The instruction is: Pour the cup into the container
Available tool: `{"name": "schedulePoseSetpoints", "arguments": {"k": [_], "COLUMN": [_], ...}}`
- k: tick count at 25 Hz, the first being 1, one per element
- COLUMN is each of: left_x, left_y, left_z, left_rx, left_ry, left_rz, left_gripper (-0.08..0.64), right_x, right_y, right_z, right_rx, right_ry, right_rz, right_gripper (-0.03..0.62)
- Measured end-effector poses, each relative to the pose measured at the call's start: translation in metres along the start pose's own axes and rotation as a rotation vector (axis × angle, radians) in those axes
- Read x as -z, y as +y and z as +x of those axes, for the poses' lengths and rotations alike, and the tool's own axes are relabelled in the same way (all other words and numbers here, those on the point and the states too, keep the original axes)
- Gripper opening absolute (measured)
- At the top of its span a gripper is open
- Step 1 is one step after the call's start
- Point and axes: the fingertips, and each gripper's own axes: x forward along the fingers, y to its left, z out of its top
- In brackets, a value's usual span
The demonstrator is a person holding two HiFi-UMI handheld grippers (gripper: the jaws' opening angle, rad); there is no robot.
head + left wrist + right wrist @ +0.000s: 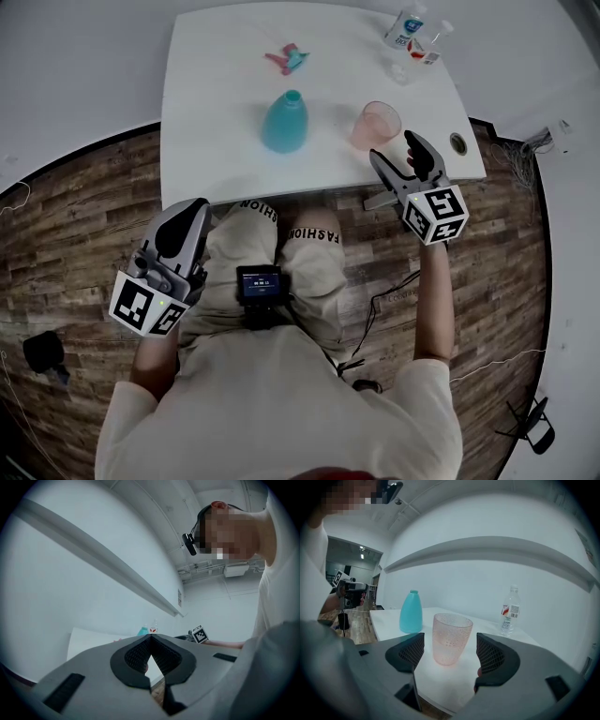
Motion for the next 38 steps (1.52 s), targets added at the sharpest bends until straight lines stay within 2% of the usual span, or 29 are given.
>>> {"name": "schedulePoseSetpoints", "arguments": {"k": [10, 38], "left_x": [-0.013, -0.006], "left_y": [-0.002, -0.001], "left_z": [0.015, 0.005], "left_rx": [0.027, 0.004], "left_ry": [-0.021, -0.009], "left_rz": [0.017, 0.002], "left_gripper": [0.011, 0.012], "right_x": [-0.005, 0.004], "right_y": [0.006, 0.009], "right_z": [0.0, -0.004], "right_rx": [-0.011, -0.009], "right_ry": [-0.005, 0.007], "right_rz": [-0.014, -0.001], "right_gripper": [0.33, 0.33]}}
